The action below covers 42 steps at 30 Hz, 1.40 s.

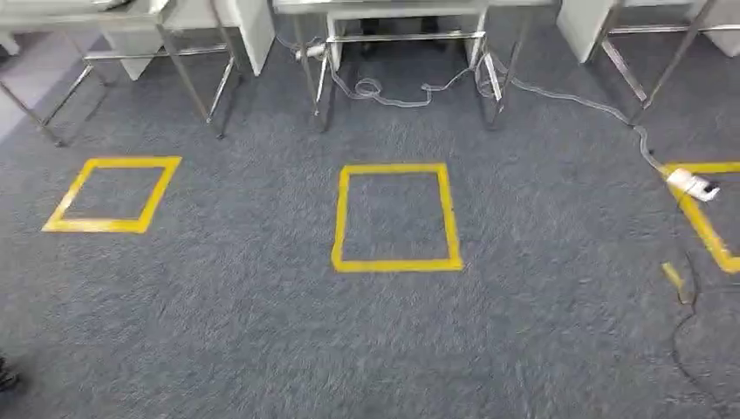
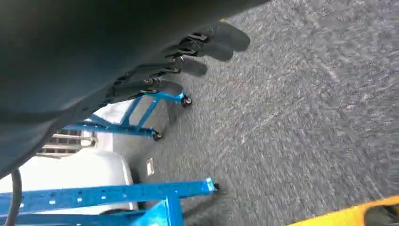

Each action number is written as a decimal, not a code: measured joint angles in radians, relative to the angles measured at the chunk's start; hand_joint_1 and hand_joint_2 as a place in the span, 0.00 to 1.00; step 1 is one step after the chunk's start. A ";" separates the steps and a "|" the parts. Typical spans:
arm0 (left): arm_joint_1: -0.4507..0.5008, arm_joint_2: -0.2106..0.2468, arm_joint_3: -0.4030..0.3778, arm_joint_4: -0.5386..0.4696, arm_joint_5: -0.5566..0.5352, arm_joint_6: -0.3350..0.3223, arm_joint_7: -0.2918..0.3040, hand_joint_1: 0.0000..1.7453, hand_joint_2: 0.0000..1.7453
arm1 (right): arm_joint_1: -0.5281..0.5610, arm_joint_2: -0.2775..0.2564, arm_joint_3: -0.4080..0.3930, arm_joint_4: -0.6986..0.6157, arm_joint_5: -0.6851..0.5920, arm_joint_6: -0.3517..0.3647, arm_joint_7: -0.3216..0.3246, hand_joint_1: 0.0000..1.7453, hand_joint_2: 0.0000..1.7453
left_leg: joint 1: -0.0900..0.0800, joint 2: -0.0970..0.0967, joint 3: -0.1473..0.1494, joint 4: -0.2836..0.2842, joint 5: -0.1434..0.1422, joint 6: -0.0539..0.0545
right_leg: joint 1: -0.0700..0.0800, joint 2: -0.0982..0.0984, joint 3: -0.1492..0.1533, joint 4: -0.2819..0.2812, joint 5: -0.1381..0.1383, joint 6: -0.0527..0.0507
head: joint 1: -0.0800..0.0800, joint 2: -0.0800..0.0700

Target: Take the parts from the cabinet and place them on the table.

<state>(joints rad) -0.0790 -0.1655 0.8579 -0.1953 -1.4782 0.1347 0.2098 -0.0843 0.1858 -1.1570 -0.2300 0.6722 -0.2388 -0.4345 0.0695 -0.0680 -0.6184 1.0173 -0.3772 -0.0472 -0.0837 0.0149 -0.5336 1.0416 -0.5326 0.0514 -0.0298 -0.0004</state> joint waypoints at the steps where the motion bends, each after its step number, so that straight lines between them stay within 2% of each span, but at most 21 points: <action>1: 0.005 0.005 0.000 0.000 0.000 0.000 -0.002 0.00 0.00 | -0.003 0.003 0.000 0.000 0.002 0.003 0.000 0.00 0.00 | -0.001 0.001 -0.002 0.005 -0.003 -0.004 | 0.007 -0.010 -0.010 0.009 0.000 -0.002 | 0.002 0.000; 4: 0.005 0.010 0.000 0.000 -0.002 -0.001 -0.003 0.00 0.00 | 0.001 0.003 0.000 -0.002 0.006 0.007 -0.003 0.00 0.00 | -0.010 0.070 -0.085 0.193 -0.121 0.016 | 0.029 -0.028 -0.007 0.005 0.013 -0.010 | -0.028 0.000; 7: 0.009 0.010 -0.001 0.000 -0.003 -0.005 -0.005 0.00 0.00 | 0.006 0.001 -0.001 -0.002 0.008 0.008 -0.004 0.00 0.00 | -0.032 0.077 -0.147 0.353 -0.177 0.047 | 0.060 -0.060 -0.009 0.005 0.012 -0.010 | -0.030 0.000; 9: 0.012 0.008 -0.001 0.000 -0.003 -0.006 -0.007 0.00 0.00 | 0.002 0.001 -0.001 -0.002 0.008 0.008 -0.004 0.00 0.00 | -0.065 0.077 -0.101 0.273 -0.131 0.107 | 0.092 -0.077 -0.007 0.003 0.011 -0.011 | -0.032 0.000; 11: 0.011 0.015 -0.001 -0.001 -0.004 -0.006 -0.008 0.00 0.00 | 0.000 0.006 -0.001 -0.002 0.008 0.009 -0.005 0.00 0.00 | -0.111 0.073 -0.007 0.114 -0.081 0.242 | 0.109 -0.092 0.002 -0.014 0.012 -0.021 | -0.030 0.000; 12: 0.019 0.018 -0.002 -0.006 -0.004 -0.007 -0.010 0.00 0.00 | -0.006 0.027 -0.001 0.004 0.007 0.011 -0.008 0.00 0.00 | -0.129 0.091 0.014 0.074 -0.101 0.292 | 0.141 -0.097 0.005 -0.011 0.012 -0.015 | 0.046 0.000; 13: 0.015 0.029 -0.002 -0.012 -0.004 -0.003 -0.011 0.00 0.00 | -0.003 0.018 -0.001 0.001 0.008 0.011 -0.008 0.00 0.00 | -0.143 0.085 0.021 0.059 -0.103 0.285 | 0.084 -0.097 0.007 -0.017 0.014 -0.012 | 0.043 0.000; 15: 0.011 0.041 -0.003 -0.016 -0.005 -0.002 -0.011 0.00 0.00 | -0.006 0.035 0.000 0.006 0.009 0.014 -0.006 0.00 0.00 | -0.159 0.088 0.032 0.029 -0.093 0.275 | 0.059 -0.108 0.012 -0.030 0.019 0.003 | 0.015 0.000; 17: 0.013 0.032 -0.003 -0.016 -0.006 -0.006 -0.012 0.00 0.00 | -0.003 0.034 -0.001 0.000 0.006 0.010 -0.004 0.00 0.00 | -0.135 0.071 0.106 -0.096 -0.033 0.269 | 0.080 -0.086 0.022 -0.034 0.021 -0.011 | -0.003 0.000; 18: 0.012 0.029 -0.005 -0.016 -0.008 -0.007 -0.017 0.00 0.00 | 0.002 0.020 -0.002 -0.002 -0.004 0.013 -0.004 0.00 0.00 | -0.126 0.062 0.122 -0.132 -0.012 0.298 | 0.085 -0.045 -0.008 0.024 -0.006 -0.019 | -0.012 0.000; 19: 0.006 0.026 -0.011 -0.016 -0.009 -0.010 -0.025 0.00 0.00 | 0.001 0.016 -0.006 -0.002 -0.018 0.019 0.002 0.00 1.00 | -0.114 0.060 0.124 -0.143 0.000 0.291 | 0.081 -0.023 -0.043 0.085 -0.026 -0.014 | -0.010 0.000; 20: 0.005 0.021 -0.017 -0.016 -0.010 -0.013 -0.032 0.00 0.00 | 0.001 0.015 -0.013 -0.001 -0.024 0.018 0.011 0.00 1.00 | -0.105 0.049 0.121 -0.145 0.004 0.278 | 0.075 -0.015 -0.073 0.136 -0.046 -0.005 | -0.008 0.000; 23: 0.012 0.003 -0.025 -0.013 -0.011 -0.019 -0.041 0.00 0.00 | 0.003 -0.006 -0.024 -0.004 -0.028 0.033 0.014 0.00 1.00 | -0.074 0.028 0.107 -0.129 -0.006 0.219 | 0.037 -0.015 -0.098 0.160 -0.042 0.049 | -0.009 0.000; 26: 0.015 0.005 -0.026 -0.012 -0.011 -0.029 -0.043 0.00 0.00 | 0.002 -0.012 -0.024 -0.003 -0.021 0.038 0.057 0.00 1.00 | -0.036 0.025 0.046 0.003 -0.065 0.157 | -0.016 -0.021 -0.001 -0.035 0.034 0.157 | -0.004 0.000; 27: 0.016 0.020 -0.026 -0.013 -0.010 -0.030 -0.043 0.00 0.00 | 0.001 0.000 -0.025 0.001 -0.016 0.028 0.063 0.00 1.00 | -0.040 0.022 0.012 0.053 -0.090 0.134 | -0.014 -0.002 -0.038 0.009 0.028 0.153 | 0.011 0.000; 28: 0.016 0.014 -0.026 -0.012 -0.010 -0.035 -0.044 0.00 0.00 | -0.002 -0.001 -0.025 -0.004 -0.012 0.022 0.063 0.00 0.00 | -0.035 0.022 -0.002 0.087 -0.120 0.119 | -0.003 -0.003 -0.036 0.030 0.000 0.059 | 0.003 0.000; 29: 0.017 0.016 -0.026 -0.012 -0.010 -0.039 -0.044 0.00 0.00 | 0.006 0.002 -0.026 -0.003 -0.029 0.053 0.057 0.00 0.00 | -0.037 0.027 0.001 0.087 -0.110 0.122 | -0.004 -0.001 -0.046 0.031 0.005 0.011 | -0.014 0.000; 30: 0.021 0.016 -0.026 -0.012 -0.011 -0.042 -0.044 0.00 0.00 | 0.008 0.000 -0.031 -0.003 -0.047 0.099 0.051 0.00 1.00 | -0.041 0.030 0.001 0.075 -0.078 0.134 | -0.001 -0.004 -0.034 0.023 0.010 0.021 | -0.028 0.000; 36: 0.026 0.017 -0.026 -0.011 -0.012 -0.068 -0.039 0.00 0.00 | 0.011 -0.008 -0.043 -0.004 -0.019 0.114 0.090 0.00 1.00 | -0.042 0.030 0.074 -0.032 -0.041 0.153 | 0.015 -0.010 0.045 -0.086 0.042 0.019 | -0.024 0.000; 40: 0.027 0.016 -0.026 -0.010 -0.012 -0.081 -0.034 0.00 0.00 | 0.009 -0.015 -0.042 -0.004 -0.036 0.172 0.087 0.00 1.00 | -0.042 0.030 0.100 -0.064 -0.054 0.069 | 0.018 -0.019 0.059 -0.097 0.041 0.019 | -0.024 0.000; 42: 0.029 0.015 -0.026 -0.010 -0.012 -0.083 -0.034 0.00 0.00 | 0.009 -0.016 -0.048 -0.004 -0.056 0.211 0.082 0.00 1.00 | -0.042 0.030 0.100 -0.064 -0.056 0.051 | 0.018 -0.019 0.061 -0.100 0.041 0.019 | -0.024 0.000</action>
<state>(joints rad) -0.0501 -0.1503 0.8320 -0.2056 -1.4900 0.0519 0.1759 -0.0752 0.1701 -1.2047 -0.2342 0.6165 -0.0282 -0.3525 0.0278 -0.0375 -0.5184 0.9529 -0.4334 0.0035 -0.0653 -0.0042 -0.4728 0.9417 -0.4919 0.0702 -0.0538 -0.0004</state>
